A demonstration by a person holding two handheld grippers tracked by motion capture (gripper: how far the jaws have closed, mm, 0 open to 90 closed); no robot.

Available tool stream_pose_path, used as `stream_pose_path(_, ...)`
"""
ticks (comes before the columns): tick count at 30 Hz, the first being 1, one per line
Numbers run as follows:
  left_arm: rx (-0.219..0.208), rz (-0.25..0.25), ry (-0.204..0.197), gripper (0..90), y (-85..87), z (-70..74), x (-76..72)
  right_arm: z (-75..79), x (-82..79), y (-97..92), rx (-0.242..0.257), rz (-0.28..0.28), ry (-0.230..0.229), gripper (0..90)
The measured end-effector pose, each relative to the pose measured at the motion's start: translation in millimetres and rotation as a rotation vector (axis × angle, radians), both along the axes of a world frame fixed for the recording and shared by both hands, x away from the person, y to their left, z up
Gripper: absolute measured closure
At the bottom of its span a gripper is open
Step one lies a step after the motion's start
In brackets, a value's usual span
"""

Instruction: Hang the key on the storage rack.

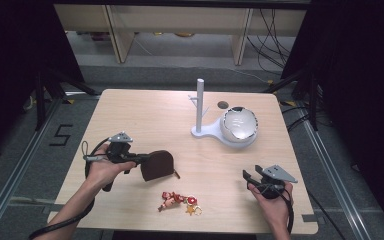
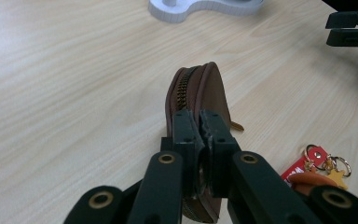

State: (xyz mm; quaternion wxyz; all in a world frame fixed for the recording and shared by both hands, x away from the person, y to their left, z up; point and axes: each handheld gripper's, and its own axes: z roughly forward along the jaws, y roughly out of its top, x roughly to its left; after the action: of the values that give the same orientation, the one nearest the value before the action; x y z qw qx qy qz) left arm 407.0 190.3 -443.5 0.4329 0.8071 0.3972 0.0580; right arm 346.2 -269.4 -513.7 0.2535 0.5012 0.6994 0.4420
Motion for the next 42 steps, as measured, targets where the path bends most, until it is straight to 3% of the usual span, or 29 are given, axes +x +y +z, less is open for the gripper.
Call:
stream_pose_path(3,-0.005,-0.019,-0.031,85.0,-2.8,1.8,-1.5,-0.4,0.2,1.0,0.012,0.001,-0.002,45.3)
stream_pose_path(4,-0.009,-0.018,-0.038,85.0,-3.5,2.9,-2.1,-0.7,1.6,-0.6,-0.005,0.016,-0.013,45.4)
stream_pose_path(5,-0.011,-0.026,-0.049,85.0,-4.2,4.3,-2.4,1.0,-0.6,2.3,0.012,0.004,0.012,45.4)
stream_pose_path(6,-0.011,-0.026,-0.049,85.0,-4.2,4.3,-2.4,1.2,1.9,0.6,-0.002,0.037,-0.011,45.4)
stream_pose_path(7,-0.022,-0.034,-0.056,85.0,-4.6,4.8,-2.5,4.5,-2.1,3.9,0.014,0.01,0.025,45.4)
stream_pose_path(9,-0.031,-0.039,-0.074,85.0,-6.0,7.3,-4.2,7.9,0.7,4.3,0.006,0.064,-0.012,45.1)
stream_pose_path(10,-0.038,-0.046,-0.094,85.0,-8.6,10.9,-6.7,10.2,0.2,8.4,0.039,0.075,-0.001,44.7)
stream_pose_path(11,-0.038,-0.046,-0.094,85.0,-8.6,10.9,-6.7,10.2,0.2,8.4,0.039,0.075,-0.001,44.7)
stream_pose_path(12,-0.041,-0.066,-0.11,85.0,-11.8,14.4,-8.7,15.0,3.9,12.3,0.043,0.139,-0.025,43.9)
stream_pose_path(15,-0.052,-0.079,-0.118,85.0,-16.6,16.6,-10.4,21.8,4.9,20.5,0.068,0.184,-0.005,43.1)
stream_pose_path(16,-0.054,-0.094,-0.129,84.9,-22.2,18.6,-11.7,27.8,9.2,29.5,0.075,0.249,-0.013,41.8)
stream_pose_path(17,-0.054,-0.094,-0.129,84.9,-22.2,18.6,-11.7,27.8,9.2,29.5,0.075,0.249,-0.013,41.8)
stream_pose_path(18,-0.077,-0.123,-0.131,85.0,-28.4,19.7,-11.8,35.3,14.8,40.9,0.077,0.331,-0.005,40.7)
stream_pose_path(19,-0.077,-0.123,-0.131,85.0,-28.4,19.7,-11.8,35.3,14.8,40.9,0.077,0.331,-0.005,40.7)
stream_pose_path(21,-0.084,-0.145,-0.137,85.0,-35.2,21.5,-12.3,44.4,19.9,56.5,0.096,0.414,0.039,37.9)
stream_pose_path(22,-0.092,-0.151,-0.142,85.0,-38.9,22.1,-12.7,44.4,19.9,56.5,0.096,0.414,0.039,37.9)
stream_pose_path(23,-0.097,-0.177,-0.14,84.9,-41.9,22.9,-12.0,45.7,23.8,62.5,0.114,0.453,0.039,37.1)
stream_pose_path(24,-0.101,-0.185,-0.145,84.9,-49.0,24.2,-13.1,50.4,28.2,73.9,0.115,0.512,0.074,35.1)
stream_pose_path(26,-0.114,-0.202,-0.145,84.9,-52.3,24.2,-12.8,51.0,30.3,77.6,0.112,0.527,0.074,34.3)
stream_pose_path(28,-0.114,-0.223,-0.144,84.9,-57.8,25.5,-14.0,53.0,37.8,88.0,0.09,0.59,0.083,32.8)
stream_pose_path(32,-0.109,-0.247,-0.154,84.8,-66.6,27.5,-16.0,52.1,42.5,94.1,0.094,0.629,0.094,31.3)
stream_pose_path(34,-0.12,-0.263,-0.148,84.8,-69.6,28.1,-16.6,51.0,41.6,98.3,0.111,0.64,0.13,29.3)
stream_pose_path(39,-0.123,-0.288,-0.148,84.8,-75.6,30.0,-19.0,47.9,42.2,103.1,0.148,0.702,0.146,28.6)
stream_pose_path(41,-0.14,-0.302,-0.154,84.7,-78.0,30.0,-19.3,47.2,42.4,104.0,0.153,0.709,0.148,29.0)
stream_pose_path(42,-0.128,-0.304,-0.156,84.8,-78.7,31.5,-19.9,46.4,44.2,104.0,0.144,0.731,0.121,30.8)
